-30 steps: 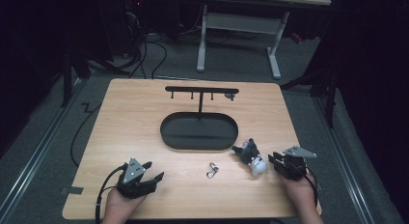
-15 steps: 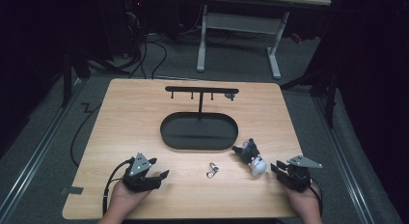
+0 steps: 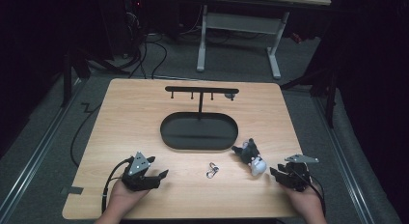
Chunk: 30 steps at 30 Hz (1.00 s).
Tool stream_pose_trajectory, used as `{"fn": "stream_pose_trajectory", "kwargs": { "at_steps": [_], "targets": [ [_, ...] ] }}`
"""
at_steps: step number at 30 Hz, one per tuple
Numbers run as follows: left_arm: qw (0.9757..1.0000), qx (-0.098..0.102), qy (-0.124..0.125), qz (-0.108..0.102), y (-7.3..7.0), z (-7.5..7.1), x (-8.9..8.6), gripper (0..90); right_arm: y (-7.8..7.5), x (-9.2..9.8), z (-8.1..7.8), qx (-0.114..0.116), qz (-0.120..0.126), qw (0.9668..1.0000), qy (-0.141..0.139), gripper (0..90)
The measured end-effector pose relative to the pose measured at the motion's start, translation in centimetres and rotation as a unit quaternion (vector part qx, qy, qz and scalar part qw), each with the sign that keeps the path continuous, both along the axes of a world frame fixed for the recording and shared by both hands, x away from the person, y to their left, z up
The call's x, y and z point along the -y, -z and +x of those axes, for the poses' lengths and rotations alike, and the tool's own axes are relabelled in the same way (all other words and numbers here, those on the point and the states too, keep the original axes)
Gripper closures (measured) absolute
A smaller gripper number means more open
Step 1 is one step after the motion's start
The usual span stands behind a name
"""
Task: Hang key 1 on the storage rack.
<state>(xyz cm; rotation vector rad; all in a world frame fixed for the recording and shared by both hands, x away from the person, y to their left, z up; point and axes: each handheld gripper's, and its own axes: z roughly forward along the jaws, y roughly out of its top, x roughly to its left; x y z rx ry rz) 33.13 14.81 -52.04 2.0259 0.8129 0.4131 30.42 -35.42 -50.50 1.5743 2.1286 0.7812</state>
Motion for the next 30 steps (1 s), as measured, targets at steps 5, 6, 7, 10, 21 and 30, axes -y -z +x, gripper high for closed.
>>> {"fn": "stream_pose_trajectory", "kwargs": {
  "at_steps": [5, 6, 7, 10, 21, 30],
  "targets": [
    [1.0, 0.002, 0.001, -0.006, 0.0, -0.1, -0.2, 29.7, -0.4, -0.6, 0.5, -0.02, -0.016, 0.9994, -0.02, 56.5],
    [1.0, 0.002, 0.001, -0.007, 0.0, -0.1, -0.2, 29.7, -0.4, -0.6, 0.5, -0.02, -0.016, 0.9994, -0.02, 56.5],
    [1.0, 0.003, 0.001, -0.007, 0.0, -0.1, -0.2, 29.6, -0.5, -0.6, 0.5, -0.025, -0.02, 0.9992, -0.024, 55.7],
    [1.0, 0.003, 0.002, -0.005, 0.0, -0.2, -0.2, 29.7, -0.9, -0.7, 0.6, -0.037, -0.027, 0.9984, -0.032, 54.5],
    [1.0, 0.003, 0.004, -0.003, 0.0, -0.3, -0.3, 29.8, -1.7, -0.7, 0.6, -0.085, -0.044, 0.9942, -0.048, 46.5],
    [1.0, 0.001, 0.004, -0.001, 0.0, -0.3, -0.3, 29.9, -1.7, -1.9, 0.8, -0.125, -0.052, 0.9881, -0.072, 39.8]
  ]
}}
